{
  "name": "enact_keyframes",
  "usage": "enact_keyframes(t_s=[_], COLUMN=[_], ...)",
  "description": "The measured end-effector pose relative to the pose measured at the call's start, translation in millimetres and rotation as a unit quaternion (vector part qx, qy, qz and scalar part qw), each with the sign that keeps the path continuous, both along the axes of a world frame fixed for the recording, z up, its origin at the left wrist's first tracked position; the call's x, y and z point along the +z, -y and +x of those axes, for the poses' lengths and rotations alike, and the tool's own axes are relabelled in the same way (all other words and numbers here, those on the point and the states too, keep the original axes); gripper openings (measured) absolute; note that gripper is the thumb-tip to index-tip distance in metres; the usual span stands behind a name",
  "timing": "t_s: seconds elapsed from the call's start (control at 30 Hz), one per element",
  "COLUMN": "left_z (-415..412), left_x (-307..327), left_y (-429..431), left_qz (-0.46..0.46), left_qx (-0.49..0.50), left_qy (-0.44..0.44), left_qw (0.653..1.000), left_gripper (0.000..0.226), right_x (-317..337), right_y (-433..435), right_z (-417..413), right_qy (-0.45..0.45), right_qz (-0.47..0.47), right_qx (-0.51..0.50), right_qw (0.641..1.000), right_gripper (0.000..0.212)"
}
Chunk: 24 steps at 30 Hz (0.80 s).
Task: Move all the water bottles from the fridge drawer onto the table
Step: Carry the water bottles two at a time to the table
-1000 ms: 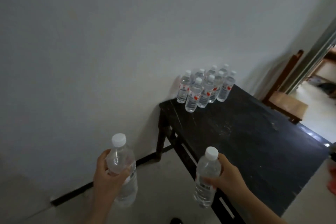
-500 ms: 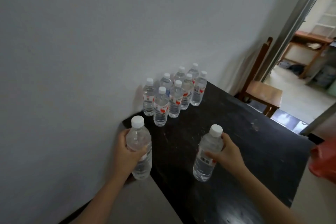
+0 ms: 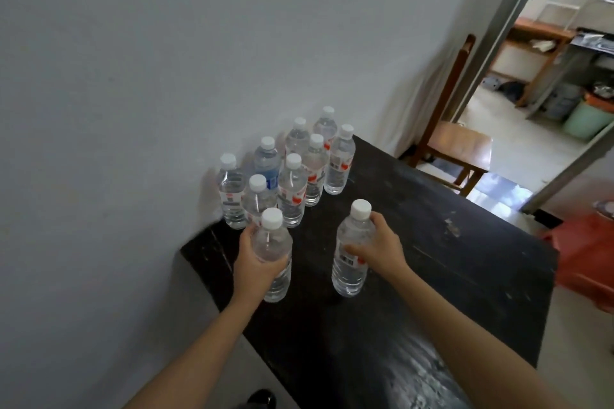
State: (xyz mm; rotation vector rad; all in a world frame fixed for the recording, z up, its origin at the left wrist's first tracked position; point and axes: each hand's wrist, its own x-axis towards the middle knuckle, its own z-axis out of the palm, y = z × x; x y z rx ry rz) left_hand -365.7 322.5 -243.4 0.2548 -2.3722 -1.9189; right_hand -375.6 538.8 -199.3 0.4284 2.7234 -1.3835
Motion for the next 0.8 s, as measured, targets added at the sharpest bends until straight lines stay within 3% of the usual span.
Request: enact_keyframes(t_s=[0.27, 0.43, 0.8], left_z=[-33, -42, -52], left_x=[-10, -15, -39], left_y=[-20, -30, -36], left_qz=[-0.007, -0.003, -0.009], left_qx=[-0.035, -0.036, 0.02], left_qy=[0.0, -0.014, -0.008], left_qw=[0.999, 0.999, 1.0], left_gripper=[0.078, 0.074, 0.079], right_x=[-10, -19, -44], right_y=[14, 13, 14], right_z=[-66, -89, -114], right_qy=[0.02, 0.031, -0.024], right_qz=[0.042, 0.022, -0.012], right_qx=[0.035, 0.06, 0.103], right_qw=[0.998, 0.998, 0.994], right_gripper=[0.067, 0.068, 0.068])
